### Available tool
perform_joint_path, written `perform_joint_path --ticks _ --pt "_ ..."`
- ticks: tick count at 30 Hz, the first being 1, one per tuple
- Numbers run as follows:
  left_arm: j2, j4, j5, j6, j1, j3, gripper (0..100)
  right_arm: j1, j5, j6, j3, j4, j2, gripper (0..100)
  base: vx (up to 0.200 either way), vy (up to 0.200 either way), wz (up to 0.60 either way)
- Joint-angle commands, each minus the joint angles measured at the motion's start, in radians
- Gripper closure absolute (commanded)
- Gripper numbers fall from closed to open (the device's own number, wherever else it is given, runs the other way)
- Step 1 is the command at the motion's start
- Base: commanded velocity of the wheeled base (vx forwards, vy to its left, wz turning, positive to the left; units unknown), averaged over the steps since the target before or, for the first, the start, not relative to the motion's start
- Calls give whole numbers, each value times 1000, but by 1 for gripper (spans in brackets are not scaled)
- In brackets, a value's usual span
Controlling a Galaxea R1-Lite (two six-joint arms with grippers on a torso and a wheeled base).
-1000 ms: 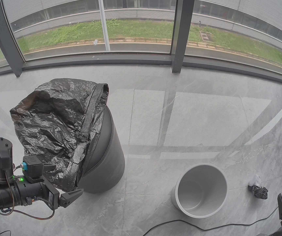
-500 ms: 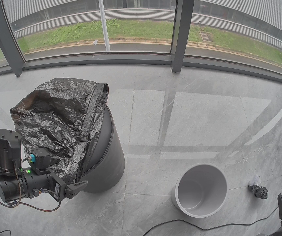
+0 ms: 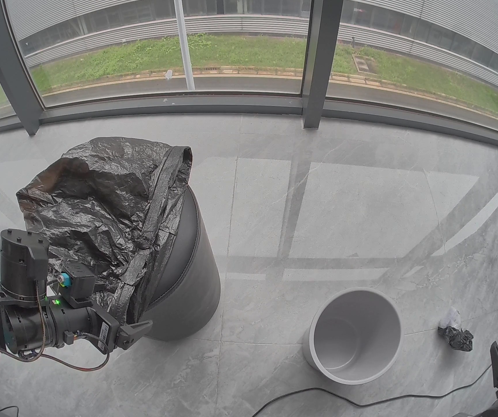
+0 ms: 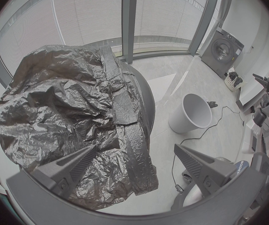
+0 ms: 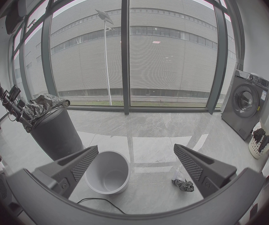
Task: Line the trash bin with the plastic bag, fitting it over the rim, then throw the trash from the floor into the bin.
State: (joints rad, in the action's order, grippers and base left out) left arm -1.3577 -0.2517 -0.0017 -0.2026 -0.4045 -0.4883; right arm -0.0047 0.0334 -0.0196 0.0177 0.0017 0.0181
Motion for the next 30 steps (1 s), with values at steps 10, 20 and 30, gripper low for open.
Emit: perform_joint_path --ticks 10,20,30 --pt "-34 -1 -1 -15 19 -1 0 0 0 0 -18 0 -9 0 0 0 0" --pt "-97 -35 -3 -66 46 -13 100 0 0 -2 -18 -2 -9 0 0 0 0" --pt "-46 -37 -23 -63 72 -12 100 0 0 0 -18 0 -9 0 0 0 0"
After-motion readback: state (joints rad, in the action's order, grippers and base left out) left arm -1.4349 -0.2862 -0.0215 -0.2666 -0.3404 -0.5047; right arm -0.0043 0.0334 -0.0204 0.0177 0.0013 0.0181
